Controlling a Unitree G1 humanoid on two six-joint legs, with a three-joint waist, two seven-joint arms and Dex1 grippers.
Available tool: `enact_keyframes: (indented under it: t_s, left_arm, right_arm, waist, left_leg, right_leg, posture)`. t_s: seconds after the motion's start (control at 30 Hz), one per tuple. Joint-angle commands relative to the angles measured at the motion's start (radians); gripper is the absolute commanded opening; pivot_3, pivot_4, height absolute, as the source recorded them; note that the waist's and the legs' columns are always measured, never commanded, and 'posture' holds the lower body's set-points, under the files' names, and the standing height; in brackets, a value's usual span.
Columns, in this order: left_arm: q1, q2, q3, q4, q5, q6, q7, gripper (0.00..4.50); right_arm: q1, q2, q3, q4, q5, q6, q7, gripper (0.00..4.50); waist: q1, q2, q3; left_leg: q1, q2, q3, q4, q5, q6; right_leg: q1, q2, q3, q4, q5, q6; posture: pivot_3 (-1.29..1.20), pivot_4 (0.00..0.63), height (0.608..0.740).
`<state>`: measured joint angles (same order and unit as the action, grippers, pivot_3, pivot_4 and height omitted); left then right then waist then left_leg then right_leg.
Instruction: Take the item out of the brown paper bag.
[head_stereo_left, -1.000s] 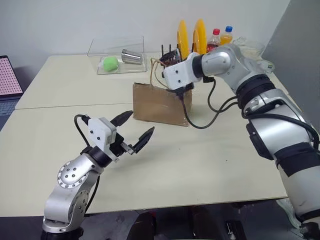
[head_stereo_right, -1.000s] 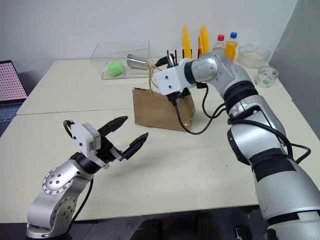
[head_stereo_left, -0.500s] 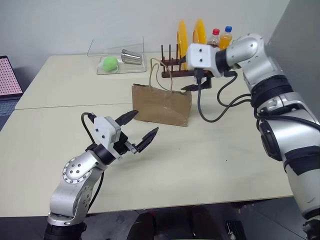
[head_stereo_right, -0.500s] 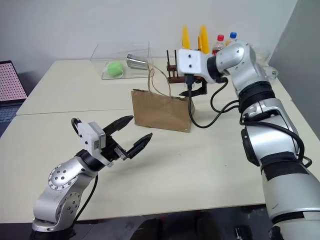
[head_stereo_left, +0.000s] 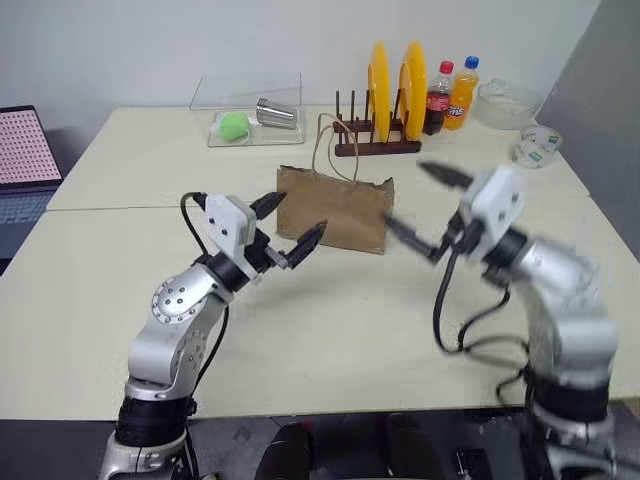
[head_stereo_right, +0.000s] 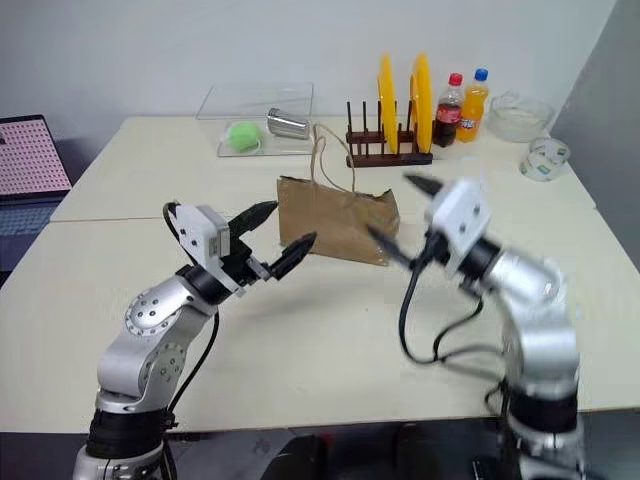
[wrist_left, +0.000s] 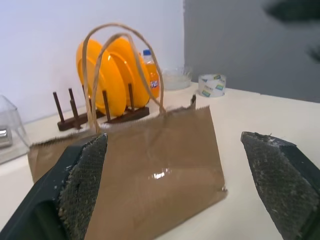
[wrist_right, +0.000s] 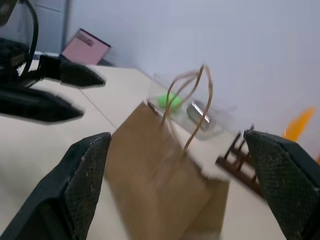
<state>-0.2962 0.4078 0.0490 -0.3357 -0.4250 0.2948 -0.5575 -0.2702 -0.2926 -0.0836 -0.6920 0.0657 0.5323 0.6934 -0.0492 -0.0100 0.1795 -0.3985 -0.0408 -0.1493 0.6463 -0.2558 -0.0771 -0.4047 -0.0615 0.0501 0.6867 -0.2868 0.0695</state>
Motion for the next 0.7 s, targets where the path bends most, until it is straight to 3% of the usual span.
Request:
enact_keyframes:
  t_s: [0.03, 0.2, 0.53, 0.7]
  left_arm:
    - [-0.005, 0.003, 0.016, 0.003, 0.006, -0.021, -0.003, 4.50]
    - [0.012, 0.002, 0.013, 0.011, 0.025, -0.042, -0.004, 4.50]
    - [-0.008, 0.008, 0.046, 0.041, 0.045, -0.080, 0.006, 1.43]
    - [-0.129, 0.025, 0.062, 0.200, 0.078, -0.143, -0.013, 0.01]
  right_arm:
    - [0.096, 0.012, 0.025, -0.155, -0.026, -0.007, -0.104, 4.47]
    - [0.192, 0.070, 0.022, -0.217, 0.027, -0.007, -0.206, 4.47]
    - [0.207, 0.075, -0.035, -0.212, 0.097, -0.033, -0.296, 4.50]
    - [0.243, 0.040, 0.019, -0.225, 0.090, -0.029, -0.298, 4.50]
  waist:
    - [0.000, 0.000, 0.000]
    - [-0.003, 0.000, 0.000]
    - [-0.001, 0.000, 0.000]
    - [0.002, -0.001, 0.000]
  left_leg:
    - [0.001, 0.000, 0.000, 0.000, -0.001, 0.002]
    - [0.004, 0.003, -0.001, -0.001, -0.001, 0.003]
    - [0.004, 0.003, -0.001, -0.001, -0.001, 0.003]
    - [0.004, 0.002, -0.001, -0.001, -0.001, 0.003]
  right_leg:
    - [0.001, 0.000, 0.000, 0.000, 0.000, 0.000]
    - [0.002, 0.003, -0.001, 0.002, 0.000, 0.000]
    - [0.002, 0.003, -0.002, 0.001, 0.000, 0.000]
    - [0.002, 0.003, -0.002, 0.001, 0.000, 0.000]
  posture:
    - [0.00, 0.150, 0.740]
    - [0.00, 0.150, 0.740]
    - [0.00, 0.150, 0.740]
    - [0.00, 0.150, 0.740]
